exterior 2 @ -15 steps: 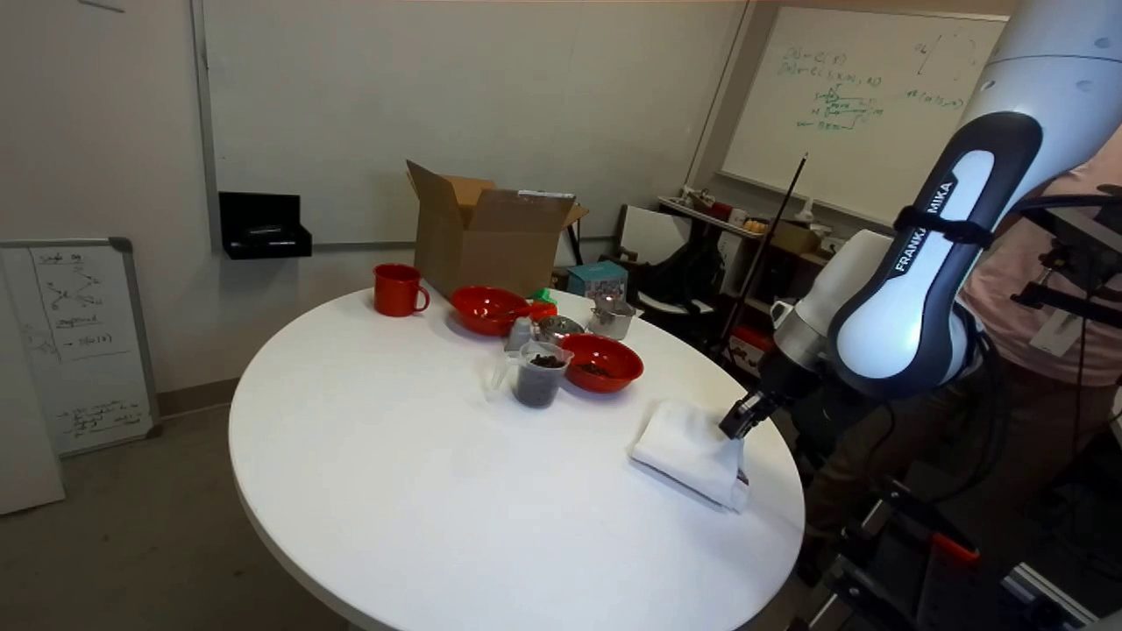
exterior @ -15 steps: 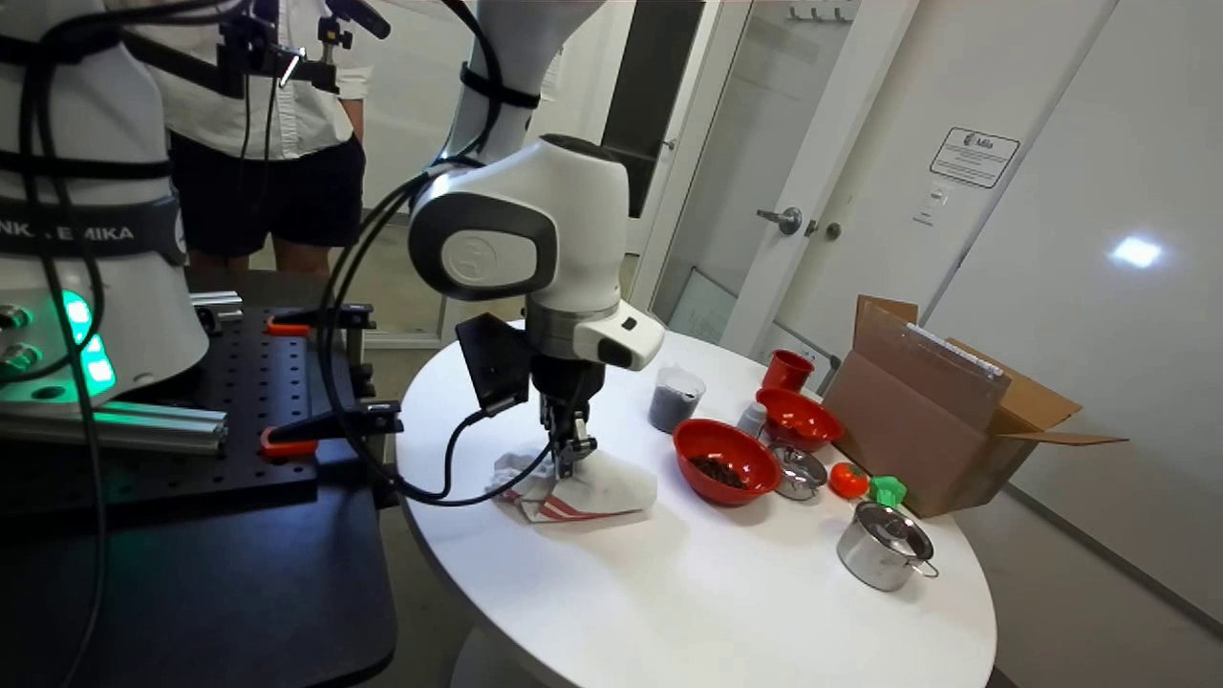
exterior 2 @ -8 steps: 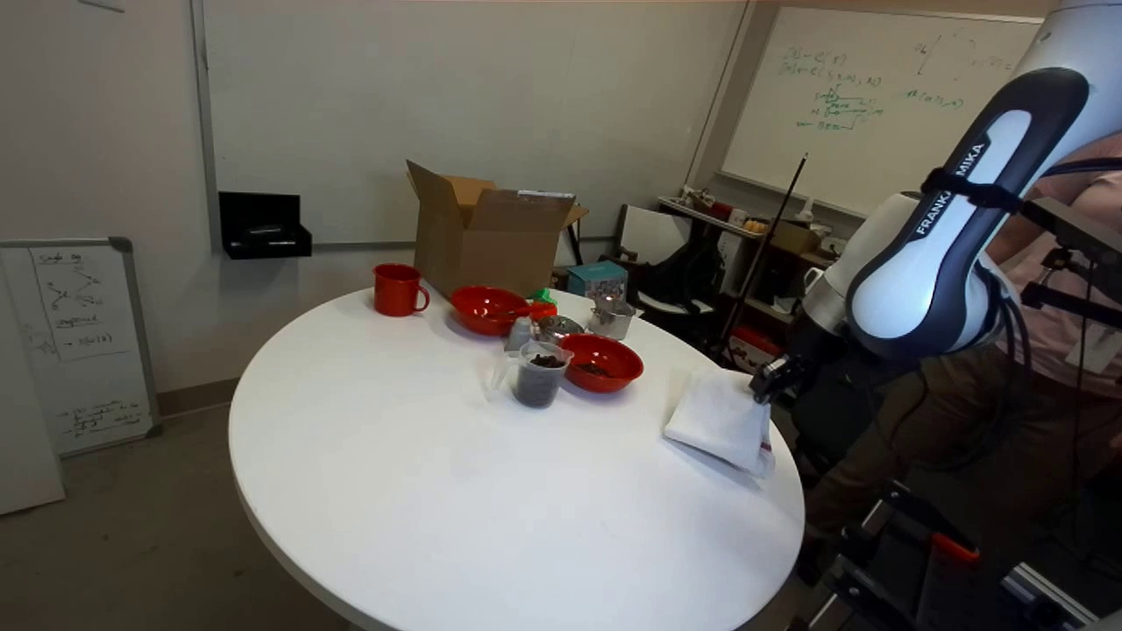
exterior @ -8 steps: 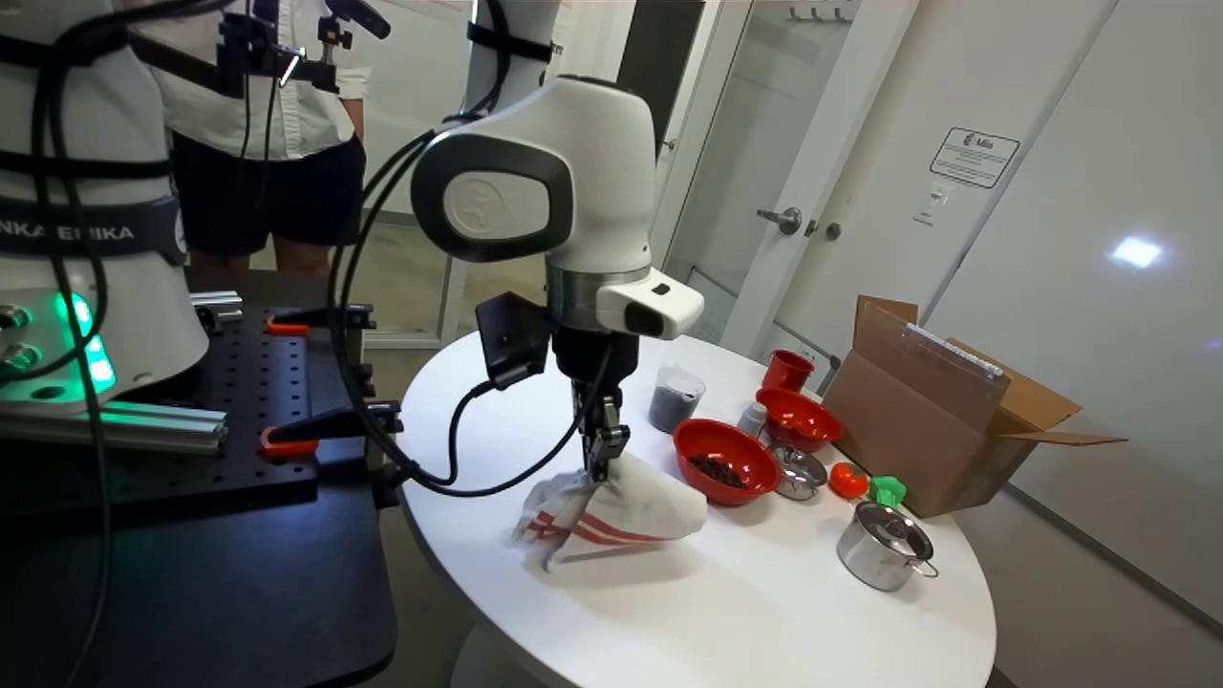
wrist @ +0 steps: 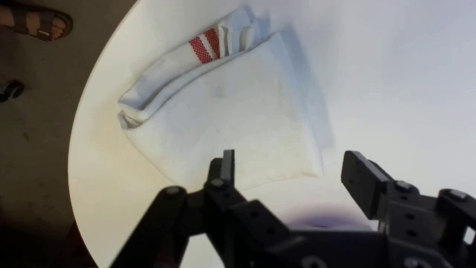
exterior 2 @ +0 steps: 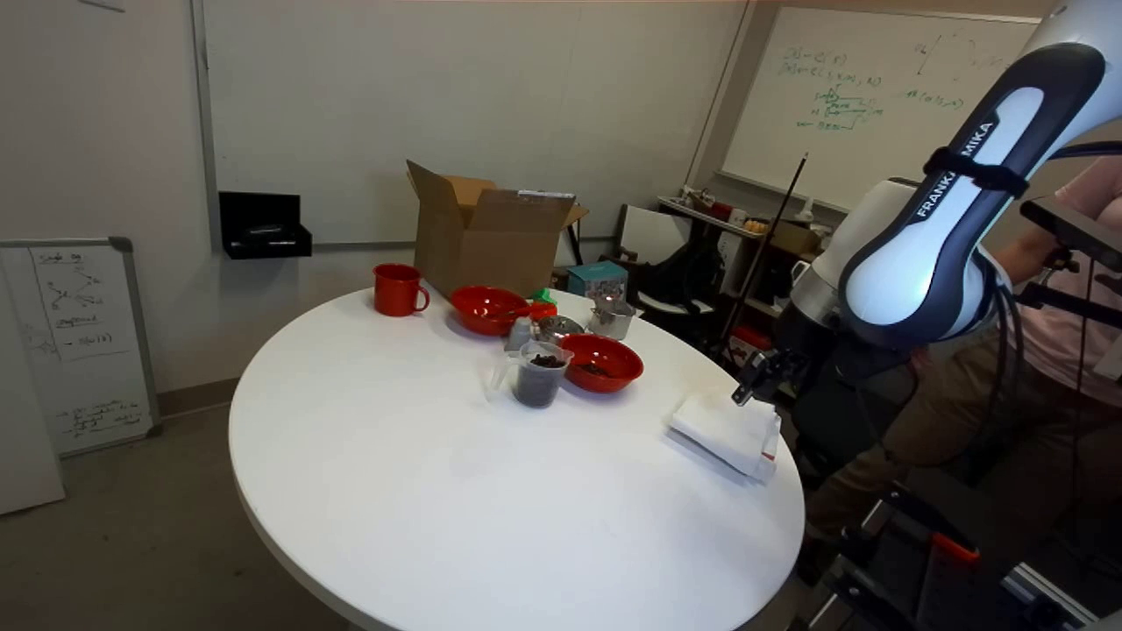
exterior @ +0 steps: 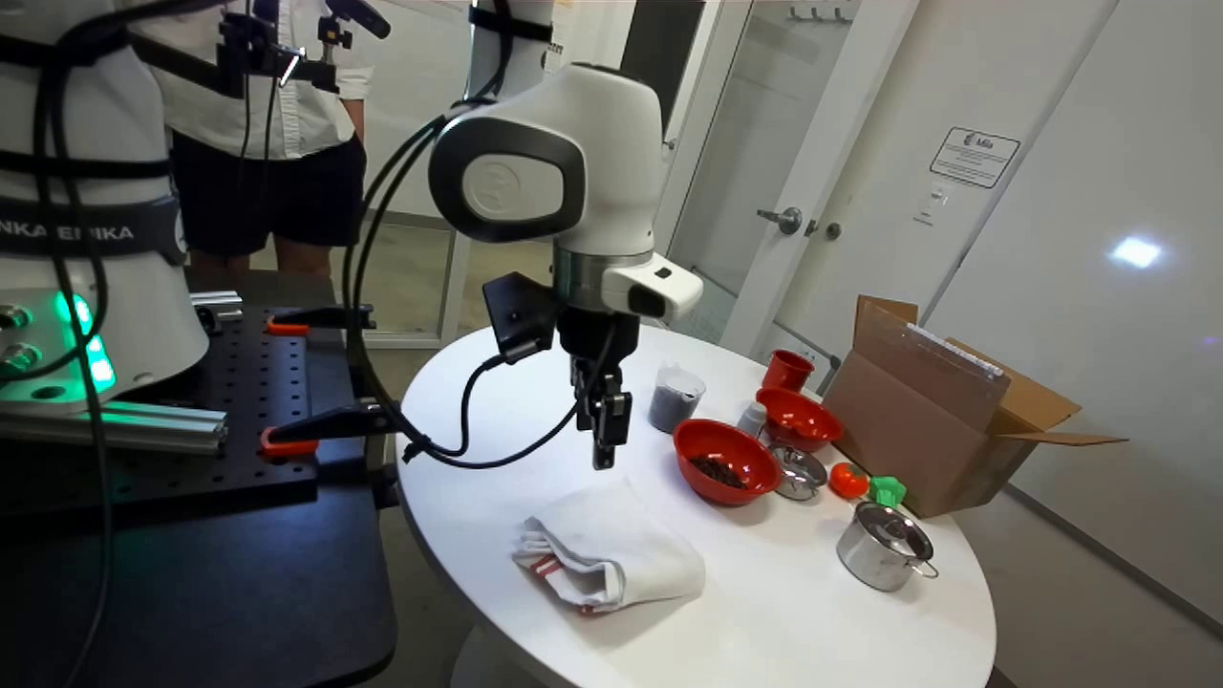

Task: Fold the towel in half then fold it in half again

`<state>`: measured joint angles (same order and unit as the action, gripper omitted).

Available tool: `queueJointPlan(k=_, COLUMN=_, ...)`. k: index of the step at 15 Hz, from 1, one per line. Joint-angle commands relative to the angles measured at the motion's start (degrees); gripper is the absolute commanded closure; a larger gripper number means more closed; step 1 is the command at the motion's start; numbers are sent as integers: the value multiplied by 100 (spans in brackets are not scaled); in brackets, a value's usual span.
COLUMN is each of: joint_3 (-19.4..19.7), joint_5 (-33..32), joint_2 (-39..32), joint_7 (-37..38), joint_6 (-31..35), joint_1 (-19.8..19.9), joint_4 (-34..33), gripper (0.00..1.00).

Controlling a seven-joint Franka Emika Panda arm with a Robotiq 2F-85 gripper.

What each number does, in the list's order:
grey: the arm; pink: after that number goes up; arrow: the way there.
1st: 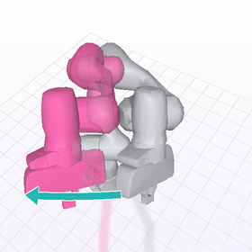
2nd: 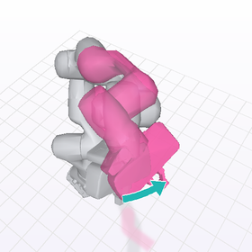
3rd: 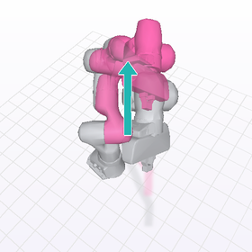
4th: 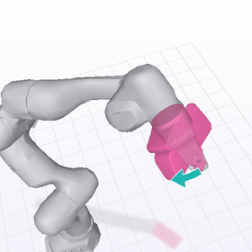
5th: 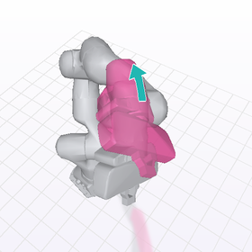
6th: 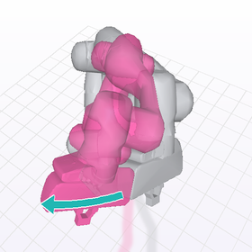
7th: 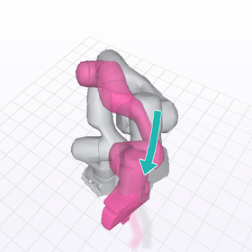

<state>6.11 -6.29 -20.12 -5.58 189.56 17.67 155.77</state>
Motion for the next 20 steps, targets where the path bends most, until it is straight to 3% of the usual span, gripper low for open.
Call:
queueJointPlan(k=1, joint_3=-29, joint_5=234, joint_2=110, joint_7=235, joint_6=-444, joint_1=-105, joint_4=-26, gripper=0)
queueJointPlan(k=2, joint_3=-141, joint_5=265, joint_2=140, joint_7=315, joint_6=-575, joint_1=-12, joint_4=-39, gripper=0)
queueJointPlan(k=3, joint_3=-29, joint_5=153, joint_2=9, joint_7=123, joint_6=-276, joint_1=-54, joint_4=-19, gripper=7)
queueJointPlan(k=5, joint_3=-65, joint_5=213, joint_2=12, joint_7=184, joint_6=-387, joint_1=-56, joint_4=-44, gripper=0)
queueJointPlan(k=20, joint_3=-47, joint_5=439, joint_2=-84, joint_7=366, joint_6=-402, joint_1=-21, joint_4=-108, gripper=0)
